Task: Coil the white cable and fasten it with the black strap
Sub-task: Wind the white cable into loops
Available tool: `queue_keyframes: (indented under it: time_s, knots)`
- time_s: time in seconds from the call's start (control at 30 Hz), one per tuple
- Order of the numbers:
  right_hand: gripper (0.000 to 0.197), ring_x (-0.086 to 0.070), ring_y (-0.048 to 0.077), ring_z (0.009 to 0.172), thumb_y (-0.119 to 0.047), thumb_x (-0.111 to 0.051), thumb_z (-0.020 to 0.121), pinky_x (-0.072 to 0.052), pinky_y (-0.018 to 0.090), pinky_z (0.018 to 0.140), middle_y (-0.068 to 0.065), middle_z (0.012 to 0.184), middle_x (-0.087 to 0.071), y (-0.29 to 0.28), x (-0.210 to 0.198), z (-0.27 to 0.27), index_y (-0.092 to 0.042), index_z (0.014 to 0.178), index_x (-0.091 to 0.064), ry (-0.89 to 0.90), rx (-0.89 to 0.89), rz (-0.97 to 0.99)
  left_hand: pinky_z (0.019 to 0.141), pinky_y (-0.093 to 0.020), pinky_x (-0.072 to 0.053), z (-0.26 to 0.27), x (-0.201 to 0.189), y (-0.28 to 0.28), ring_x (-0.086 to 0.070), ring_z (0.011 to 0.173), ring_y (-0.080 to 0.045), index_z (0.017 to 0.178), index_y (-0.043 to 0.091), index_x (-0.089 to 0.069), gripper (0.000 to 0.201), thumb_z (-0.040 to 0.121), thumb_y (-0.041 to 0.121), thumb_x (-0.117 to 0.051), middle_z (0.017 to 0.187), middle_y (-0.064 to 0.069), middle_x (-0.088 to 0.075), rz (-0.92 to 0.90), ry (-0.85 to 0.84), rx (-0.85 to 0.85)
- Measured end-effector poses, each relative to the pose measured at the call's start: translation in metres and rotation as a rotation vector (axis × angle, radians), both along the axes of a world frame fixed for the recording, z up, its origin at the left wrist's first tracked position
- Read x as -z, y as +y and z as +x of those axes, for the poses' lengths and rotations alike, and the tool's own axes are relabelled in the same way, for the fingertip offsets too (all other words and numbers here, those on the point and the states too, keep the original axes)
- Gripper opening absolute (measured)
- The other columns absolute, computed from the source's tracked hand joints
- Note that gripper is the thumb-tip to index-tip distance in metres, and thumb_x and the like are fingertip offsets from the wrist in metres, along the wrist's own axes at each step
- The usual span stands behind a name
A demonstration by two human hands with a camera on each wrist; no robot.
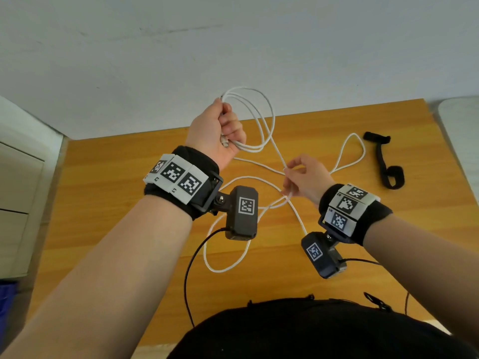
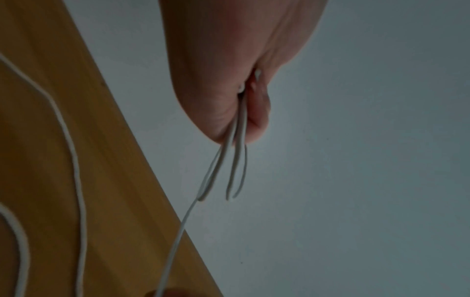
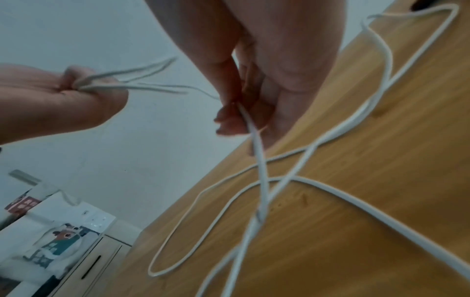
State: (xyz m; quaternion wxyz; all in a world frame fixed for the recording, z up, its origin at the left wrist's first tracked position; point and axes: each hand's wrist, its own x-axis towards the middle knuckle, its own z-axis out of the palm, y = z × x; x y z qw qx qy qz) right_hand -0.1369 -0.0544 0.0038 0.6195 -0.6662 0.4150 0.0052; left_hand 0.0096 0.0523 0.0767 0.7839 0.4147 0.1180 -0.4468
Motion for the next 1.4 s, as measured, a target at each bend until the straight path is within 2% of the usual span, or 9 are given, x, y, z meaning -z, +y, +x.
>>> queue_keyframes:
  time_s: [0.07,0.17,0.37,0.53,0.7,0.9,1.07,1.3,1.4]
  knots:
    - [0.01,-0.053,0.019,0.053,-0.01,-0.052,0.093,-0.058,0.039,0.064,0.007,0.066,-0.058,-0.002,-0.006,0.003,-0.005,0.101,-0.055,0.019,-0.003,-0.1,0.038,-0.017,-0.024,-0.003,0.001,-0.002,-0.028,0.034,-0.005,0.067,0.015,-0.044,0.037,0.1,0.03,-0.035,0.044,0.008,-0.033,0.045,-0.068,0.007]
    - [0.013,-0.056,0.015,0.06,-0.016,-0.051,0.094,-0.043,0.019,0.05,0.002,0.081,-0.061,-0.003,-0.012,0.005,-0.015,0.101,-0.061,0.111,-0.182,-0.344,0.037,-0.017,-0.026,-0.008,0.003,-0.005,-0.03,0.033,-0.005,0.068,0.015,-0.043,0.037,0.101,0.029,-0.033,0.042,0.008,-0.035,0.072,-0.16,0.041]
    - [0.036,-0.051,0.016,0.08,-0.005,-0.043,0.095,-0.041,0.025,0.067,0.0,0.096,-0.055,0.003,-0.023,0.009,-0.021,0.12,-0.062,0.218,-0.522,-0.52,0.047,-0.022,-0.028,-0.021,0.012,-0.008,-0.031,0.043,-0.009,0.071,0.015,-0.038,0.035,0.102,0.025,-0.026,0.057,0.002,-0.036,0.235,-0.578,0.192]
    - [0.034,-0.059,0.022,0.096,-0.01,-0.046,0.096,-0.041,0.024,0.077,0.007,0.117,-0.062,0.01,-0.033,0.011,-0.024,0.12,-0.064,0.204,-0.666,-0.624,0.06,-0.028,-0.045,-0.034,0.024,-0.005,-0.049,0.058,-0.014,0.078,0.011,-0.044,0.031,0.102,0.026,-0.03,0.068,-0.003,-0.048,0.481,-0.982,0.344]
    - [0.007,-0.062,0.012,0.08,-0.011,-0.069,0.08,-0.052,0.027,0.082,-0.002,0.085,-0.068,0.012,-0.04,0.008,-0.014,0.087,-0.069,-0.029,-0.376,-0.523,0.076,-0.038,-0.057,-0.042,0.033,-0.001,-0.064,0.074,-0.012,0.092,0.009,-0.046,0.024,0.101,0.026,-0.032,0.084,-0.003,-0.059,0.57,-1.188,0.473]
    - [0.038,-0.07,0.019,0.075,-0.003,-0.078,0.067,-0.059,0.04,0.073,0.005,0.075,-0.068,0.014,-0.039,0.005,-0.018,0.067,-0.043,-0.185,-0.188,-0.314,0.065,-0.051,-0.054,-0.044,0.037,0.0,-0.065,0.071,-0.029,0.095,0.007,-0.045,0.031,0.1,0.034,-0.03,0.087,-0.015,-0.062,0.689,-1.417,0.574]
    - [0.038,-0.068,0.02,0.076,-0.007,-0.078,0.068,-0.057,0.033,0.07,0.003,0.08,-0.063,0.011,-0.037,0.005,-0.019,0.075,-0.043,-0.106,-0.241,-0.358,0.064,-0.047,-0.052,-0.044,0.038,0.001,-0.061,0.062,-0.026,0.098,0.006,-0.047,0.033,0.101,0.033,-0.028,0.088,-0.015,-0.063,0.752,-1.421,0.653]
    - [0.007,-0.062,0.022,0.085,-0.016,-0.062,0.087,-0.048,0.026,0.074,-0.001,0.085,-0.066,0.003,-0.015,-0.007,-0.012,0.089,-0.058,0.108,-0.501,-0.317,0.052,-0.022,-0.039,-0.029,0.029,0.0,-0.045,0.049,-0.01,0.087,0.014,-0.044,0.026,0.102,0.027,-0.028,0.077,0.001,-0.06,0.68,-1.194,0.487]
    - [0.011,-0.063,0.03,0.095,-0.019,-0.055,0.092,-0.052,0.039,0.084,0.009,0.096,-0.068,-0.002,-0.01,-0.009,-0.013,0.084,-0.055,0.133,-0.503,-0.277,0.041,-0.016,-0.032,-0.026,0.023,0.0,-0.037,0.043,-0.011,0.079,0.018,-0.042,0.029,0.102,0.026,-0.028,0.074,0.001,-0.057,0.596,-1.044,0.432]
